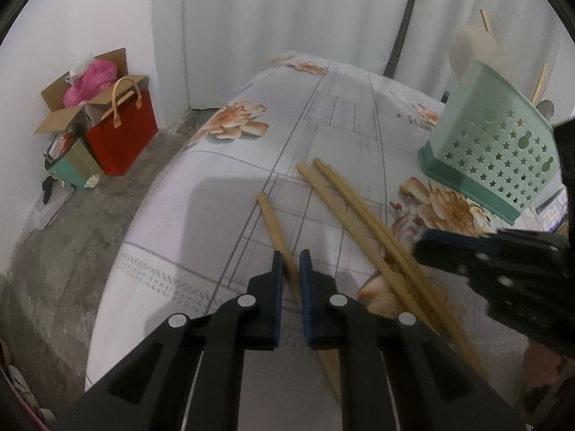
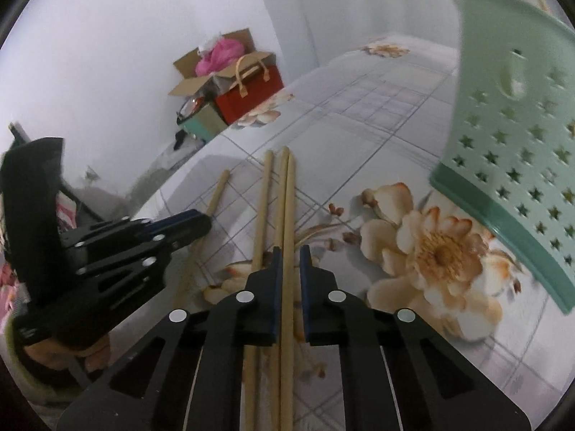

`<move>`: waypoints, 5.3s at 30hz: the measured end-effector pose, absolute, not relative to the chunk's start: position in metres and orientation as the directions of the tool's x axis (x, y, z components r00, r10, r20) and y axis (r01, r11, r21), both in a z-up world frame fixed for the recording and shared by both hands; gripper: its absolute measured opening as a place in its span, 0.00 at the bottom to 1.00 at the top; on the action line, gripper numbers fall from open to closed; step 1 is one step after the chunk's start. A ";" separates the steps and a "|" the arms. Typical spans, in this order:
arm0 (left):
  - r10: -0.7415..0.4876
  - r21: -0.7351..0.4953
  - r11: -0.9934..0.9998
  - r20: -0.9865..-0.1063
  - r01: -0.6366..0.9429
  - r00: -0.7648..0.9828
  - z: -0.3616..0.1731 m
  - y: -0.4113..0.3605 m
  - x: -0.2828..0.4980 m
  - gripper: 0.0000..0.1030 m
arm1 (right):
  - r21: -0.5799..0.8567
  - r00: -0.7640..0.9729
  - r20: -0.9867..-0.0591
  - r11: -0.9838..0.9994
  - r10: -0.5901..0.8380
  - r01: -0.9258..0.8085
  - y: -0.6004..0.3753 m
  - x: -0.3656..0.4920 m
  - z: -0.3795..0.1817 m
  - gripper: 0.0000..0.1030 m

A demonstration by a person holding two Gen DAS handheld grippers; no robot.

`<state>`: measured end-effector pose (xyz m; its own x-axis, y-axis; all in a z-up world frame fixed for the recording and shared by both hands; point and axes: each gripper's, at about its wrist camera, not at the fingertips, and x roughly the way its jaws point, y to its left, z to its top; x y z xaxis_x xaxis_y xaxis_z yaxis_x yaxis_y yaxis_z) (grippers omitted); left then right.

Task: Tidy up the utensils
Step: 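Lower both tools to the loose chopsticks and close each on one chopstick, then lift the left tool's chopstick while the right tool holds its chopstick on the sheet, then insert the left tool's chopstick into the green holder and open the left tool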

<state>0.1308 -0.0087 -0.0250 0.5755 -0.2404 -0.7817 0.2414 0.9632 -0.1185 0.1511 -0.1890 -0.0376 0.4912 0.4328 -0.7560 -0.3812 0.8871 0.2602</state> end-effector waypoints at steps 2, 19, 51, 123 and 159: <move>-0.244 -0.123 0.963 -0.782 0.241 0.574 -0.025 -0.008 0.129 0.08 | 0.249 0.484 -0.764 0.887 0.426 -0.388 -0.185 0.154 -0.041 0.05; -0.309 -0.190 0.946 -0.778 0.263 0.547 -0.025 -0.007 0.123 0.08 | 0.212 0.486 -0.795 0.917 0.363 -0.338 -0.204 0.143 -0.044 0.04; -0.154 0.029 0.951 -0.819 0.307 0.553 -0.025 -0.045 0.140 0.12 | 0.147 0.528 -0.805 0.954 0.269 -0.262 -0.224 0.139 -0.046 0.04; -0.593 -0.335 0.802 -0.349 0.494 0.726 0.139 0.007 0.125 0.05 | 0.251 0.552 -0.765 0.943 0.331 -0.216 -0.248 0.118 -0.046 0.04; -0.773 -0.422 0.629 -0.243 0.654 0.586 0.151 -0.140 0.210 0.18 | 0.295 0.547 -0.756 0.934 0.358 -0.204 -0.270 0.111 -0.040 0.04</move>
